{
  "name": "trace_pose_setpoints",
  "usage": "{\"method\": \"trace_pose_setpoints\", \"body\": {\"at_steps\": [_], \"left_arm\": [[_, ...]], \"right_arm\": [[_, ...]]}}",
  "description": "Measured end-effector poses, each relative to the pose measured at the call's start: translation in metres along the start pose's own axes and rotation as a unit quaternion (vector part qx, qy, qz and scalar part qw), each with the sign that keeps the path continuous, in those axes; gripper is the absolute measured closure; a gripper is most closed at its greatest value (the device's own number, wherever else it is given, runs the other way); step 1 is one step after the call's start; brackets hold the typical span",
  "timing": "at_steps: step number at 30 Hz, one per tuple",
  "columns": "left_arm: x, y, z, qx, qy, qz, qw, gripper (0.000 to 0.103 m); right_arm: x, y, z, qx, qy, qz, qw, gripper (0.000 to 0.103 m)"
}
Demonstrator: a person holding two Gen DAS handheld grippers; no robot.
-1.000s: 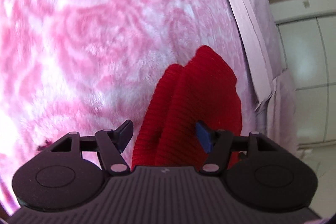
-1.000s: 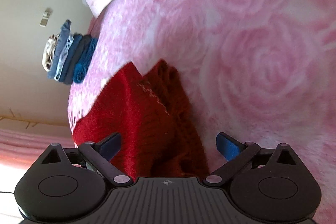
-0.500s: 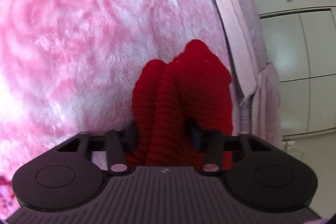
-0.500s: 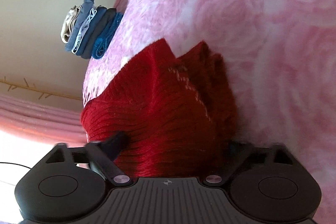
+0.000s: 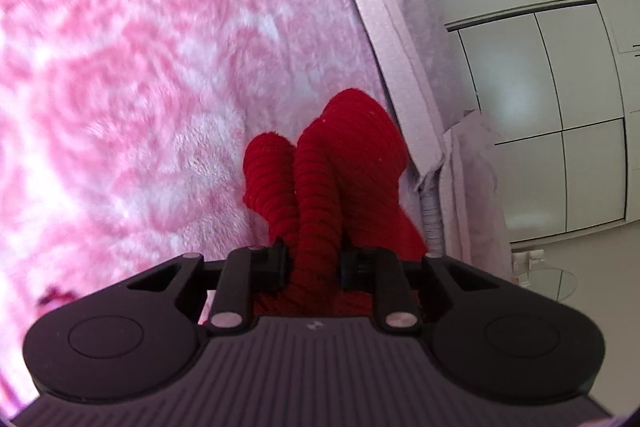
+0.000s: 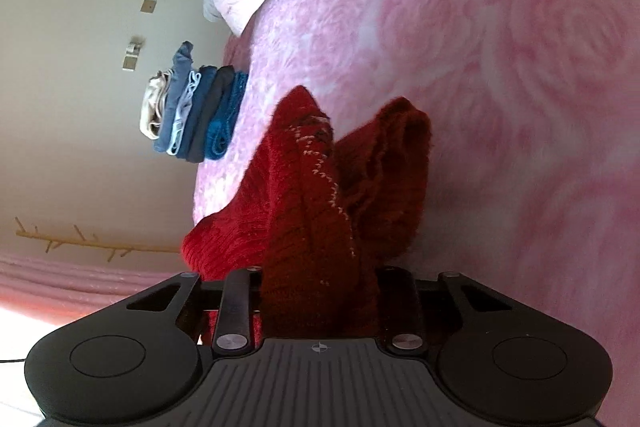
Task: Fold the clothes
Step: 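Grasp the folded sweater edge with the left gripper while the right gripper grasps it, then lift the folded red sweater with both grippers toward the clothes stack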
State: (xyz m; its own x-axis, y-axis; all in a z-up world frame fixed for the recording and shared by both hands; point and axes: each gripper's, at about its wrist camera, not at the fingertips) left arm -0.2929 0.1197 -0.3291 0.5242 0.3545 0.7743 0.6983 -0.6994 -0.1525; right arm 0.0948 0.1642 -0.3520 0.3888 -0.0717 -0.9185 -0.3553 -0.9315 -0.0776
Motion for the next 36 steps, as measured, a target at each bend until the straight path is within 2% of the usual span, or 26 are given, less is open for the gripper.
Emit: {"method": "trace_pose_setpoints", "body": {"at_steps": [6,10,16,21,24,29,34,36], "left_arm": [[0.009,-0.036,-0.072,-0.004,0.01,-0.001,0.9999,0.086],[0.008,-0.088,-0.116,-0.016,0.021,0.014,0.9996,0.086],[0.031,-0.179,-0.173,-0.009,0.031,0.067,0.9972,0.086],[0.06,-0.236,-0.208,0.027,0.042,0.081,0.9955,0.086],[0.077,-0.262,-0.224,0.055,0.052,0.087,0.9933,0.086],[0.095,-0.311,-0.24,0.08,0.068,0.084,0.9909,0.086],[0.089,-0.392,-0.236,0.076,0.088,0.103,0.9878,0.086],[0.081,-0.44,-0.229,0.065,0.094,0.115,0.9867,0.086]], "right_arm": [[-0.064,0.053,0.004,0.03,-0.005,0.036,0.999,0.075],[-0.109,0.083,0.017,0.051,-0.012,0.057,0.997,0.075],[-0.183,0.101,0.071,0.087,-0.038,0.07,0.993,0.075],[-0.239,0.095,0.102,0.102,-0.066,0.069,0.99,0.075],[-0.272,0.077,0.121,0.105,-0.08,0.054,0.99,0.075],[-0.319,0.048,0.164,0.116,-0.091,0.035,0.989,0.075],[-0.354,0.029,0.225,0.145,-0.093,0.036,0.984,0.075],[-0.368,0.021,0.25,0.157,-0.094,0.036,0.982,0.075]]}}
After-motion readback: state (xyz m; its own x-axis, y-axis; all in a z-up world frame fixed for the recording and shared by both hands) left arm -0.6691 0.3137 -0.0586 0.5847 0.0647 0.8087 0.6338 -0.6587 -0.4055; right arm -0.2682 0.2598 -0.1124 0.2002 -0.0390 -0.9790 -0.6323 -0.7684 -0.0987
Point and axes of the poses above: each gripper's, at about its wrist camera, not at the fingertips, and z roughly the way its jaws point, x to its right, y to its underside, and after that the axes turned 6 degrees about -y, right-handed
